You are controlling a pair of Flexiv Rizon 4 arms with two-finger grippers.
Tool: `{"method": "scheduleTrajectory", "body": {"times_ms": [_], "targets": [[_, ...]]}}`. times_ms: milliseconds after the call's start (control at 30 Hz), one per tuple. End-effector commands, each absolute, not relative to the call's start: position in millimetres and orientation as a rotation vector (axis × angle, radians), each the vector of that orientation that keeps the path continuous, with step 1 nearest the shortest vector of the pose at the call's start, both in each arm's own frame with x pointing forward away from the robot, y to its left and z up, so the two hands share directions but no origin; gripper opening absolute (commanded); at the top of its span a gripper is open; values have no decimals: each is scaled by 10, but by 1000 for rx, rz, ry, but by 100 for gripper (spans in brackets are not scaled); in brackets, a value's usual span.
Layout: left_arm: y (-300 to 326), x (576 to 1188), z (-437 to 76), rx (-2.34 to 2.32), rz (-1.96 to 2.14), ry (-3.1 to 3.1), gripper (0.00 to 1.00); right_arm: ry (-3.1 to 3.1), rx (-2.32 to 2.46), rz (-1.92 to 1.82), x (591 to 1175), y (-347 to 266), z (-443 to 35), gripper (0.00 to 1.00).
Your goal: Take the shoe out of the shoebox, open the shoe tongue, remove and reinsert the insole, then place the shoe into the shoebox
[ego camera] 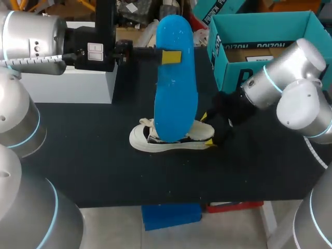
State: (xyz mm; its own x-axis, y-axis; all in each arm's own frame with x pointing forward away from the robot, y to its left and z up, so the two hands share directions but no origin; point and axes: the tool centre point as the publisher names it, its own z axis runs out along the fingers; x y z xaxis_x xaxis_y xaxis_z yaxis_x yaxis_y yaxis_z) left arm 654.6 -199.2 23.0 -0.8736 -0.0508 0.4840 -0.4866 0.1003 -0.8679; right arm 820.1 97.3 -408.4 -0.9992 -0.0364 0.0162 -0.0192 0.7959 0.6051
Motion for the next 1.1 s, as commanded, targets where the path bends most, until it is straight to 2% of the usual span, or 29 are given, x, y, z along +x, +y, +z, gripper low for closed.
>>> {"method": "scheduleTrajectory", "body": {"times_ms": [33,500,1100], "targets": [[-2002,6544,237,534,1828,-2057,0,-3073,44,-436,8215,1052,-4043,100],[-2002,6544,237,534,1828,-2057,0,-3147,-65,-174,8203,1133,-4011,100],[-2002,6544,237,534,1828,-2057,0,-3164,-86,-99,8208,1053,-3934,100]]}}
